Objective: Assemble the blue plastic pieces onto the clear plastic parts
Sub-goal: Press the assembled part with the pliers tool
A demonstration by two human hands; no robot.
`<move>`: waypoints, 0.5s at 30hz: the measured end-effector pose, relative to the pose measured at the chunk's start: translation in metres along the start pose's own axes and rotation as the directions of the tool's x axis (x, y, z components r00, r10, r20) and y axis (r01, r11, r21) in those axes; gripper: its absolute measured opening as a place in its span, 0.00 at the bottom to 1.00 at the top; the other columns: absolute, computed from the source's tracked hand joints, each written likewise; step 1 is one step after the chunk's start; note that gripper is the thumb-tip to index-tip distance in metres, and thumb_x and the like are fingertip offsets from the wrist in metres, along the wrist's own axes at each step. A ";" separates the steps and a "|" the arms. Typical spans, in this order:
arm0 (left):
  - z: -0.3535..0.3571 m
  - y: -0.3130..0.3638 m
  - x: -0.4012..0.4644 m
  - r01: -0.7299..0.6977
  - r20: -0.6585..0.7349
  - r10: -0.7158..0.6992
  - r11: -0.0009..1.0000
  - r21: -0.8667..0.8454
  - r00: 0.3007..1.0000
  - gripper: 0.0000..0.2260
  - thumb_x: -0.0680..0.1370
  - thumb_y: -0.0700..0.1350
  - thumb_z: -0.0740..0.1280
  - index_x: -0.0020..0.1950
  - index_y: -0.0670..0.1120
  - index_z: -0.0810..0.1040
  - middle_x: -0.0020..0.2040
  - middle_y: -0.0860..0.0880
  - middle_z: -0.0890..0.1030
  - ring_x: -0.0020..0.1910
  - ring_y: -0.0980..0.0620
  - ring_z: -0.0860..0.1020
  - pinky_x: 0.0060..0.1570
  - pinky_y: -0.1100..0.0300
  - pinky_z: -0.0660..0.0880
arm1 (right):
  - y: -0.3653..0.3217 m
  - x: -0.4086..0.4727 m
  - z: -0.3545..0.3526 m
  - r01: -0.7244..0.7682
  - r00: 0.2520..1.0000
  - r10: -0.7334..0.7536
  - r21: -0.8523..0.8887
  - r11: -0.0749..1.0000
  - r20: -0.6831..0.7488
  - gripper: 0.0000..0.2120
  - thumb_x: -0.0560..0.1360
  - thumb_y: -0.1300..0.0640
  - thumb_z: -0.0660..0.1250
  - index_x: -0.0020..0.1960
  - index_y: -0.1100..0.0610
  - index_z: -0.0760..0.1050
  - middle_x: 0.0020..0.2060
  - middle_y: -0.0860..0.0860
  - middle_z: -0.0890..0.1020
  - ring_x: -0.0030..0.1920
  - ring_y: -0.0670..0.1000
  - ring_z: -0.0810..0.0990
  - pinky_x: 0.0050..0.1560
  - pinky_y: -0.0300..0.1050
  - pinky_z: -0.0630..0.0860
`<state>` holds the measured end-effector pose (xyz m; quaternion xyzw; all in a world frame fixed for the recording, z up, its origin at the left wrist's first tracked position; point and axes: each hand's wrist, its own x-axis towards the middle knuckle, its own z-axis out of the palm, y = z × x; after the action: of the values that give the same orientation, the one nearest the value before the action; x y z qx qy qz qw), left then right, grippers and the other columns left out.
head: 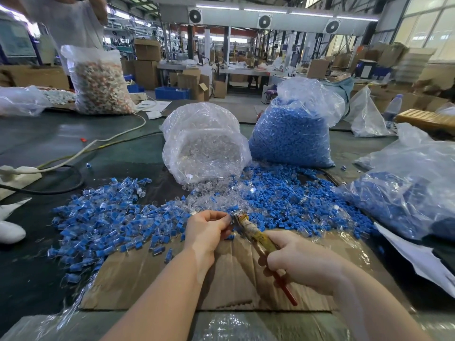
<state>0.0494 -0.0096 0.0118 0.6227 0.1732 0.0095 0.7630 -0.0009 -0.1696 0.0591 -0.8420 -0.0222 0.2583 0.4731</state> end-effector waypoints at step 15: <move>0.005 -0.006 -0.002 0.015 -0.055 -0.017 0.999 -0.029 0.998 0.04 0.74 0.33 0.68 0.41 0.42 0.78 0.37 0.45 0.80 0.30 0.55 0.77 0.29 0.65 0.75 | 0.005 -0.004 0.010 0.022 0.995 -0.012 0.105 0.994 -0.099 0.15 0.66 0.72 0.61 0.48 0.59 0.75 0.46 0.58 0.75 0.43 0.57 0.78 0.44 0.54 0.78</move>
<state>0.0473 -0.0162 0.0071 0.6099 0.1988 0.0229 0.7668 -0.0098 -0.1654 0.0528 -0.8271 0.0079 0.2132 0.5200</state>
